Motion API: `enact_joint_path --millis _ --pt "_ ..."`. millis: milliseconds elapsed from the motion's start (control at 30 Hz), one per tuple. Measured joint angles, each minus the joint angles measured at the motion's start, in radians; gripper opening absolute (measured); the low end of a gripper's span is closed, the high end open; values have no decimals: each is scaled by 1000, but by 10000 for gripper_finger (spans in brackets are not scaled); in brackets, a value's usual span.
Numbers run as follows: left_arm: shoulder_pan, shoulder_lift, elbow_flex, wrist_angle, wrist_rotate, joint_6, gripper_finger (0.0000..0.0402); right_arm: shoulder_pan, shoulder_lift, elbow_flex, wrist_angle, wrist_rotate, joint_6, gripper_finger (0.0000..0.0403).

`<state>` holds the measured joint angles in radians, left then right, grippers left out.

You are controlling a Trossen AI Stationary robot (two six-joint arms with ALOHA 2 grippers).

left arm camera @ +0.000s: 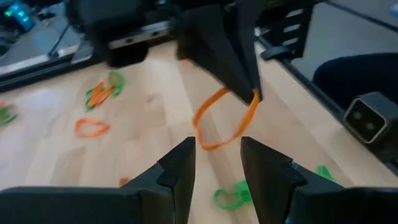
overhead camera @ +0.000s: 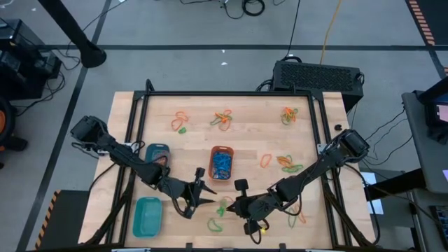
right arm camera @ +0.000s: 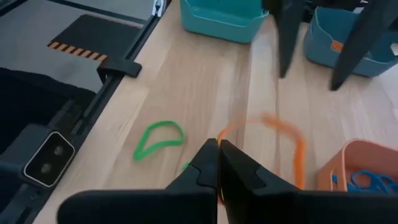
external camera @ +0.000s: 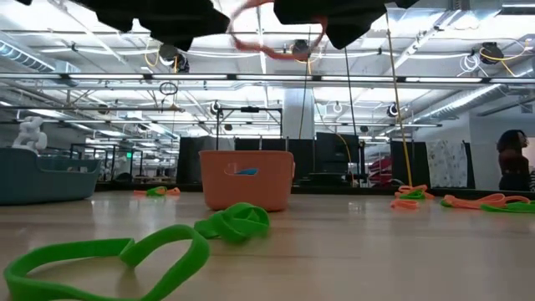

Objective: Sort rubber bands into baskets
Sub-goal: Put the orange rubber band into the blue bin

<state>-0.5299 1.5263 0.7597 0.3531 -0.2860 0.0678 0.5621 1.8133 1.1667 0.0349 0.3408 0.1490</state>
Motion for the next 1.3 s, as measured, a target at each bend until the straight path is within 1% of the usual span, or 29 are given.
enact_joint_path --millis 133,300,433,600,767,833,900,1167,1300 --pt "0 52 0 66 24 72 137 0 0 0 -1 -2 2 0" --pt "4 120 0 171 27 174 137 0 0 0 0 -2 4 0" --pt "24 150 0 218 29 180 137 0 0 0 0 -2 12 0" --pt "40 156 0 216 38 174 137 0 0 0 1 0 13 0" --pt "39 155 0 215 108 174 137 -7 0 0 4 10 18 0" --pt "39 155 0 214 129 174 137 -11 0 0 5 38 24 0" --pt "39 155 0 214 132 174 137 -13 0 0 5 53 30 0" --pt "39 155 0 214 132 174 137 -13 0 0 6 53 30 0" --pt "39 155 0 204 132 174 137 -13 0 0 -11 55 57 0"
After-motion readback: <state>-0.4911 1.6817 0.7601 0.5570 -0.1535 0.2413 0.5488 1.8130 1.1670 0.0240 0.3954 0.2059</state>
